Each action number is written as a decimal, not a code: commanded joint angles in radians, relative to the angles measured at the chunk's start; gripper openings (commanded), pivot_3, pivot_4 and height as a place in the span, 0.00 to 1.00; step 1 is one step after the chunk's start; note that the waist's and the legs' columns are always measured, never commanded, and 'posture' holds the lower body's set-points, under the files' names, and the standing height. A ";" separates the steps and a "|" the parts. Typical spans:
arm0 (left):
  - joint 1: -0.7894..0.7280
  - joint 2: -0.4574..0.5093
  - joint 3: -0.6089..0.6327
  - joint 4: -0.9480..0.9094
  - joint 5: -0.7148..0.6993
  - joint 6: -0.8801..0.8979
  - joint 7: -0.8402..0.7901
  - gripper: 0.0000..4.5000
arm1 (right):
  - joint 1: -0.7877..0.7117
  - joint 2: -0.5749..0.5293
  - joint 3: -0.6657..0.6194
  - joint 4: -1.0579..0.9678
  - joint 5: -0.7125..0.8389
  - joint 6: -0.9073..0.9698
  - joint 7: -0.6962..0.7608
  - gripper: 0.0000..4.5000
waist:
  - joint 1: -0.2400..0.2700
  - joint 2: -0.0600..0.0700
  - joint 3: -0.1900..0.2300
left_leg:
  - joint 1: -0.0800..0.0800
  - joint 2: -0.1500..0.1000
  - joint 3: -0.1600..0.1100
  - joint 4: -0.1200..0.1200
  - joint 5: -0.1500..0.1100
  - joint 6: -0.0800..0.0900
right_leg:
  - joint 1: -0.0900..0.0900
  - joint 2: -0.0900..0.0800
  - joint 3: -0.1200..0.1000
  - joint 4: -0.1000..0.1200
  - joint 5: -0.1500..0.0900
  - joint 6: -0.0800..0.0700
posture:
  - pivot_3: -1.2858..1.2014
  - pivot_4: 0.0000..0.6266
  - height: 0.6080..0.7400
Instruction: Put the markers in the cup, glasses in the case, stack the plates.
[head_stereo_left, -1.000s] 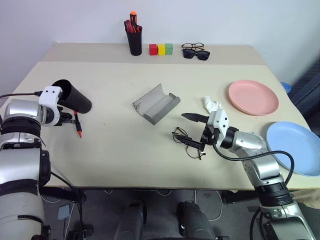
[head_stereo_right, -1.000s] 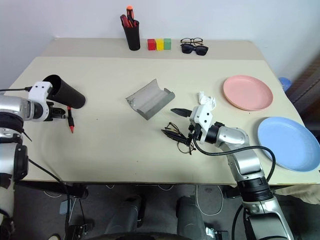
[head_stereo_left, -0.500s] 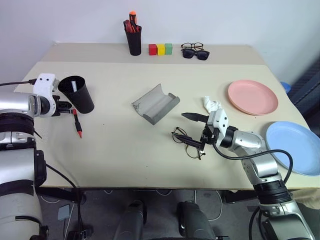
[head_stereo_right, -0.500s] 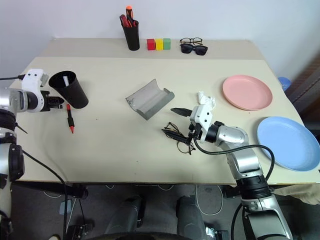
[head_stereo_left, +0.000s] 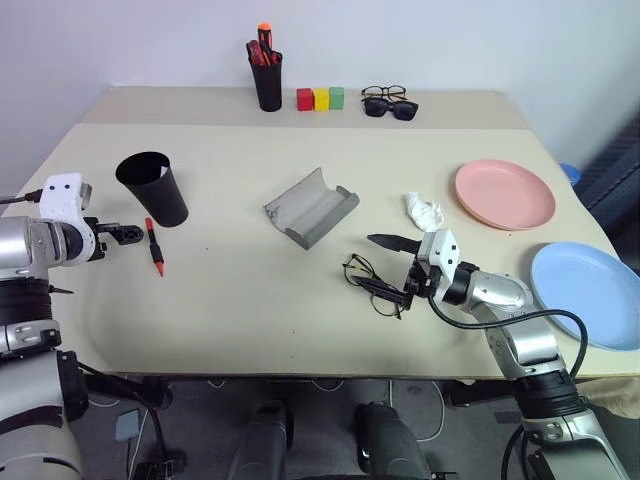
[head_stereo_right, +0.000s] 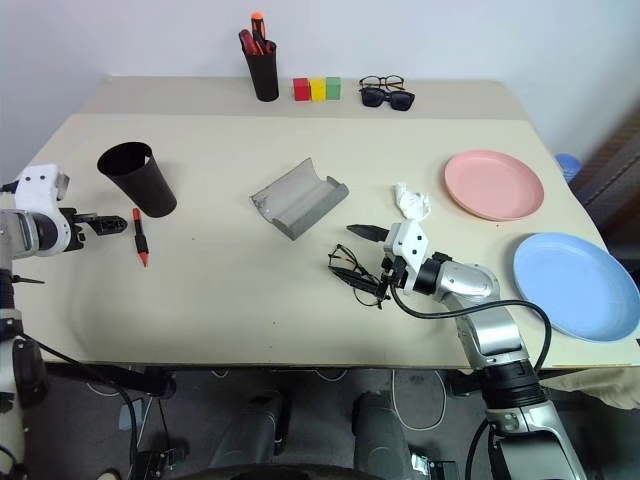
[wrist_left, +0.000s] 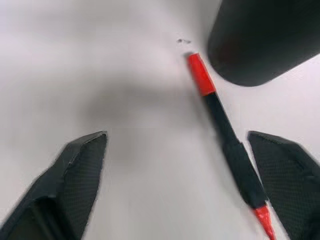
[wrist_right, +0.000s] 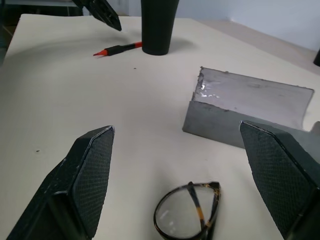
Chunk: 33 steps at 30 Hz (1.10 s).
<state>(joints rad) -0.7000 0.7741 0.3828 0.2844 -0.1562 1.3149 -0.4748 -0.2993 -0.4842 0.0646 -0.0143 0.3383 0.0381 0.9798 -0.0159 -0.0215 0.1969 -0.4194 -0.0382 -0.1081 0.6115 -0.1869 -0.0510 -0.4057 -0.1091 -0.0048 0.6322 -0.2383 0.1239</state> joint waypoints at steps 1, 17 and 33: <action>0.015 -0.052 0.096 -0.132 -0.012 0.087 0.085 0.99 | -0.020 -0.001 -0.015 -0.012 0.010 -0.015 0.007 0.91 | 0.000 0.000 0.000 | 0.000 0.000 0.000 0.000 0.000 0.000 | 0.000 0.000 0.000 0.000 0.000 0.000 | 0.52 0.24 1.00; -0.015 -0.199 0.149 -0.179 0.053 0.123 0.354 0.99 | -0.059 -0.004 -0.008 -0.071 0.016 0.070 -0.005 0.91 | -0.001 0.000 0.000 | 0.001 0.000 0.000 0.000 0.001 -0.001 | 0.000 0.000 0.000 0.000 0.000 0.000 | 0.52 0.24 1.00; -0.113 -0.223 0.094 -0.005 0.043 0.005 0.410 0.99 | 0.000 -0.013 -0.025 -0.116 0.019 0.074 -0.024 0.91 | -0.004 0.000 0.000 | 0.001 0.000 0.000 0.000 0.001 -0.002 | 0.000 0.000 0.000 0.000 0.000 0.000 | 0.52 0.24 1.00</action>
<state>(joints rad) -0.7902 0.5370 0.4749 0.2821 -0.1134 1.3423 -0.0753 -0.2942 -0.4892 0.0651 -0.0836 0.3447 0.1255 0.9594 -0.0198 -0.0217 0.1967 -0.4185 -0.0384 -0.1080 0.6111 -0.1862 -0.0527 -0.4056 -0.1089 -0.0048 0.6323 -0.2380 0.1238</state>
